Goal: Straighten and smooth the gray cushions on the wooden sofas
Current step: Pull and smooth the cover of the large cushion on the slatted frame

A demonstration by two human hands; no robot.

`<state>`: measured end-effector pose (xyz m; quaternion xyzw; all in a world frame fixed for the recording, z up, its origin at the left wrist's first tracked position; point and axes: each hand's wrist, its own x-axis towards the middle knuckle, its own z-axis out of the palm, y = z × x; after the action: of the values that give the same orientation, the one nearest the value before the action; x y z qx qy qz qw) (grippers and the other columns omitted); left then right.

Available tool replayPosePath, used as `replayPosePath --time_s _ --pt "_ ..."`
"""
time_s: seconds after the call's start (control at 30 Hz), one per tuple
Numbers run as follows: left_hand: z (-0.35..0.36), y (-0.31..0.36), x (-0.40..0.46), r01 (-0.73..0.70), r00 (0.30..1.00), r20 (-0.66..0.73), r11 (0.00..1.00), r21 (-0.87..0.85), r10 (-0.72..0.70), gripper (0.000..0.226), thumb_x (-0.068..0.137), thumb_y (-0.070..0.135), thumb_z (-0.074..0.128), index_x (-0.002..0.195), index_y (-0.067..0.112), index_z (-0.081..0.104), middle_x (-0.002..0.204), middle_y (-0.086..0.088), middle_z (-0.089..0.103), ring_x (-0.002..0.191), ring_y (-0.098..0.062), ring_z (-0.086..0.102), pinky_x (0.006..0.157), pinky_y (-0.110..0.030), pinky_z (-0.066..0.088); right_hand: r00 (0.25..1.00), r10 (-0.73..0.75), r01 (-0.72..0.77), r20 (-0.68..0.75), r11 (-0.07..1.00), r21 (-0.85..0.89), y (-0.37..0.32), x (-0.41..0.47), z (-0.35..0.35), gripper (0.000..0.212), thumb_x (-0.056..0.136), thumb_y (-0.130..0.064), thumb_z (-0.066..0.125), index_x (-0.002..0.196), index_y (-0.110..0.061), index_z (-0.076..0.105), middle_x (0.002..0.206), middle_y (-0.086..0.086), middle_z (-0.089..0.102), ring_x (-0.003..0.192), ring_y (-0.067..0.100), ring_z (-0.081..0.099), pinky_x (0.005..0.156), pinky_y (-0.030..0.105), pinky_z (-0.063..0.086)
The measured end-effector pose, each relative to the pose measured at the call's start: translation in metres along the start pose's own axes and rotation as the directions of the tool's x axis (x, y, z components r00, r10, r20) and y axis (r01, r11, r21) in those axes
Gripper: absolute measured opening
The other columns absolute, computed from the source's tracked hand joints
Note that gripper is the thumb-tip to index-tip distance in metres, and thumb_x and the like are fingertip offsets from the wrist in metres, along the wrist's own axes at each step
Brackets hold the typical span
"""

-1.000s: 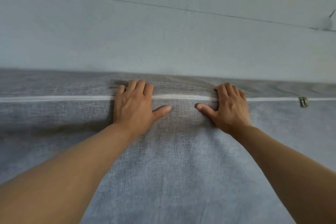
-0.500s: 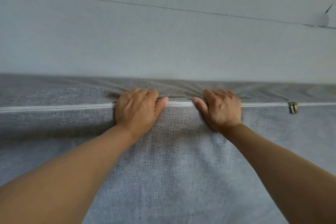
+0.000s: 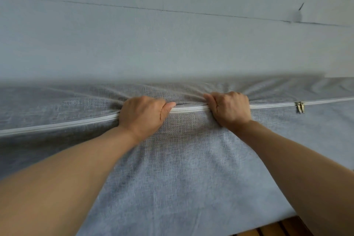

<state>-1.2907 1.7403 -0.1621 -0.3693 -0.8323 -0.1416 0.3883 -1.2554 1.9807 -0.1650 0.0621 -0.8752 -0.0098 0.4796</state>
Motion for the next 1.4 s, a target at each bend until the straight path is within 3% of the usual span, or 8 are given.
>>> replayPosePath --time_s 0.13,0.3,0.6,0.77,0.93,1.2,1.3,1.4 --pt "-0.016 0.015 -0.010 -0.016 1.000 0.018 1.000 0.010 0.016 0.046 0.095 0.044 0.032 0.053 0.025 0.032 0.041 0.009 0.025 0.032 -0.017 0.024 0.045 -0.010 0.009 1.000 -0.001 0.001 -0.012 1.000 -0.007 -0.005 -0.011 -0.023 0.052 0.092 -0.043 0.038 0.054 -0.014 0.060 0.038 0.011 0.050 0.029 0.032 0.047 0.046 0.022 0.030" --pt "-0.029 0.030 -0.022 -0.024 1.000 0.018 0.998 0.054 0.023 0.056 0.095 0.043 0.034 0.047 0.017 0.045 0.036 0.005 0.031 0.032 -0.015 0.021 0.044 -0.011 0.004 1.000 -0.027 0.027 0.002 1.000 -0.006 -0.008 -0.023 -0.046 0.052 0.093 -0.043 0.038 0.054 -0.014 0.057 0.038 0.010 0.049 0.030 0.032 0.048 0.046 0.022 0.028" --pt "-0.052 0.051 -0.033 -0.016 0.999 0.029 0.998 0.059 0.014 0.057 0.095 0.042 0.034 0.045 0.016 0.044 0.034 0.003 0.034 0.031 -0.016 0.021 0.044 -0.011 0.005 0.997 -0.070 0.069 0.030 0.997 0.037 -0.012 -0.035 -0.076 0.050 0.093 -0.040 0.037 0.053 -0.014 0.052 0.037 0.008 0.047 0.028 0.030 0.046 0.044 0.021 0.027" --pt "-0.066 0.063 -0.036 -0.035 0.999 0.040 0.999 0.019 0.034 0.051 0.096 0.042 0.033 0.049 0.023 0.034 0.039 0.010 0.021 0.031 -0.011 0.017 0.043 -0.011 0.005 0.996 -0.081 0.078 0.039 0.995 0.069 -0.014 -0.041 -0.089 0.050 0.094 -0.040 0.036 0.055 -0.013 0.052 0.037 0.009 0.046 0.028 0.031 0.046 0.040 0.025 0.031" --pt "-0.066 0.064 -0.036 -0.007 0.999 0.046 1.000 0.018 0.006 0.057 0.096 0.043 0.032 0.045 0.019 0.040 0.040 0.014 0.015 0.033 -0.003 0.010 0.043 -0.011 0.007 0.994 -0.109 0.106 0.024 0.989 0.105 -0.009 -0.040 -0.089 0.058 0.099 -0.046 0.029 0.057 -0.013 0.052 0.038 0.008 0.046 0.029 0.030 0.045 0.040 0.026 0.034" --pt "-0.044 0.043 -0.024 -0.032 0.999 0.031 0.999 0.004 0.032 0.054 0.097 0.044 0.033 0.050 0.019 0.041 0.040 0.008 0.029 0.032 -0.014 0.024 0.043 -0.012 0.010 0.997 -0.074 0.074 0.001 0.996 0.054 -0.006 -0.030 -0.061 0.047 0.095 -0.039 0.038 0.060 -0.012 0.051 0.043 0.008 0.051 0.032 0.032 0.048 0.043 0.027 0.037" --pt "-0.032 0.035 -0.019 0.002 1.000 -0.016 0.998 0.059 -0.001 0.045 0.095 0.044 0.035 0.057 0.020 0.039 0.046 0.005 0.037 0.036 -0.018 0.032 0.044 -0.016 0.012 0.999 -0.032 0.032 -0.015 0.999 0.031 -0.007 -0.024 -0.046 0.045 0.096 -0.041 0.037 0.065 -0.012 0.053 0.056 0.007 0.056 0.047 0.030 0.055 0.047 0.025 0.032" --pt "-0.012 0.026 -0.007 0.093 0.995 -0.058 0.977 0.192 -0.083 0.039 0.091 0.045 0.038 0.071 0.015 0.053 0.066 -0.005 0.056 0.059 -0.026 0.052 0.054 -0.027 0.024 1.000 0.015 -0.015 0.008 0.999 0.028 -0.014 -0.021 -0.023 0.047 0.095 -0.048 0.034 0.079 -0.011 0.057 0.078 0.008 0.058 0.069 0.030 0.055 0.059 0.032 0.036"
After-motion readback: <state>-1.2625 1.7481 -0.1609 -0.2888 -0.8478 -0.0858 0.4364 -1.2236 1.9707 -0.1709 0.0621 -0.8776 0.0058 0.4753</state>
